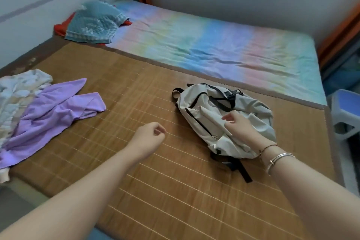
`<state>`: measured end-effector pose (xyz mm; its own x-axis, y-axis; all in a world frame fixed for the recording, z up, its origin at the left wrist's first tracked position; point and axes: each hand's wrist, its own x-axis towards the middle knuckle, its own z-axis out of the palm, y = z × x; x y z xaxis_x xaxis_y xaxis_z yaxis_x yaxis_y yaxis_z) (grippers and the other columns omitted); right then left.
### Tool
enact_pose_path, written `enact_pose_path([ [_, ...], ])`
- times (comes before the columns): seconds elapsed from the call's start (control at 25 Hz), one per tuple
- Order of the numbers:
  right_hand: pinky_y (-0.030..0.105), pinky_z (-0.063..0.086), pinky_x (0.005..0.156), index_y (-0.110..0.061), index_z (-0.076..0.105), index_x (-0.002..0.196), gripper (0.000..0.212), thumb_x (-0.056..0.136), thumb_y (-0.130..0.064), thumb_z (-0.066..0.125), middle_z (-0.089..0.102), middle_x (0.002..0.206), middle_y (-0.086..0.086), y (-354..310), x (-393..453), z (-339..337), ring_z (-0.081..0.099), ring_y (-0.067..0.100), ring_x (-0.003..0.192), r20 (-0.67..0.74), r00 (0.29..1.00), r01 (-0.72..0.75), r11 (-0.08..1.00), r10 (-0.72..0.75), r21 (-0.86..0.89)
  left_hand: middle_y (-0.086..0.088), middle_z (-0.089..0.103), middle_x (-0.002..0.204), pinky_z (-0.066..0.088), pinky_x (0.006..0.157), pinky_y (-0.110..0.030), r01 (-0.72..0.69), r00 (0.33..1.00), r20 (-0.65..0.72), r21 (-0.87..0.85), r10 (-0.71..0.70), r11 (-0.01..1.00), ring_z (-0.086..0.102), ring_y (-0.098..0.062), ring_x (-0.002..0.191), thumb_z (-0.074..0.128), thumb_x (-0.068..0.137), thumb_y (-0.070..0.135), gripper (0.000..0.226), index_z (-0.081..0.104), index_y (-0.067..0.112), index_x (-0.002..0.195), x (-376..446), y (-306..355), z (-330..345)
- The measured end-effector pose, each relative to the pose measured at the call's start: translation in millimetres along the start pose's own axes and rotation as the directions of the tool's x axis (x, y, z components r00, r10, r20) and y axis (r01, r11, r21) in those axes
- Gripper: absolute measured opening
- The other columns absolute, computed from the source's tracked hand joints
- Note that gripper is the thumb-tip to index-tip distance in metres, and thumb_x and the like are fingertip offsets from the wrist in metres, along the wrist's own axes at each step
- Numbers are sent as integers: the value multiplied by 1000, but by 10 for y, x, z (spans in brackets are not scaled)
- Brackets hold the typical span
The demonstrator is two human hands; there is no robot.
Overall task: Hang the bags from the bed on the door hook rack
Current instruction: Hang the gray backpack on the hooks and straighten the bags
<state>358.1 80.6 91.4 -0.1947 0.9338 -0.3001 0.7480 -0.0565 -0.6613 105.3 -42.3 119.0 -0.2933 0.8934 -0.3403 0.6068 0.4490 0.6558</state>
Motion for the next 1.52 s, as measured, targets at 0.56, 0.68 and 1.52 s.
enact_pose_path([
  [0.56,30,35,56,-9,42,60,20,78,-5,51,54,72,16,1257,1289,609,56,35,80,184,983,80,853,19,-516,0,62,117,44,78,-27,272,945,197,-29,-261,962,61,-18,104,51,89,24,21,58,24,110,1143,-558,1600],
  [0.68,24,43,46,-12,41,51,34,76,-6,64,45,54,4,1078,1073,615,51,18,53,549,816,-69,972,184,-225,1,59,118,44,77,-28,314,937,176,-54,-301,948,59,-19,108,50,90,24,30,55,20,119,1096,-499,1649],
  [1.52,37,46,94,-19,39,133,80,69,-57,67,55,127,0,1533,709,1033,54,22,115,324,914,-310,936,245,166,-1,53,113,54,82,-43,368,923,154,-102,-351,924,61,-27,99,73,70,29,92,16,38,141,962,-624,1765],
])
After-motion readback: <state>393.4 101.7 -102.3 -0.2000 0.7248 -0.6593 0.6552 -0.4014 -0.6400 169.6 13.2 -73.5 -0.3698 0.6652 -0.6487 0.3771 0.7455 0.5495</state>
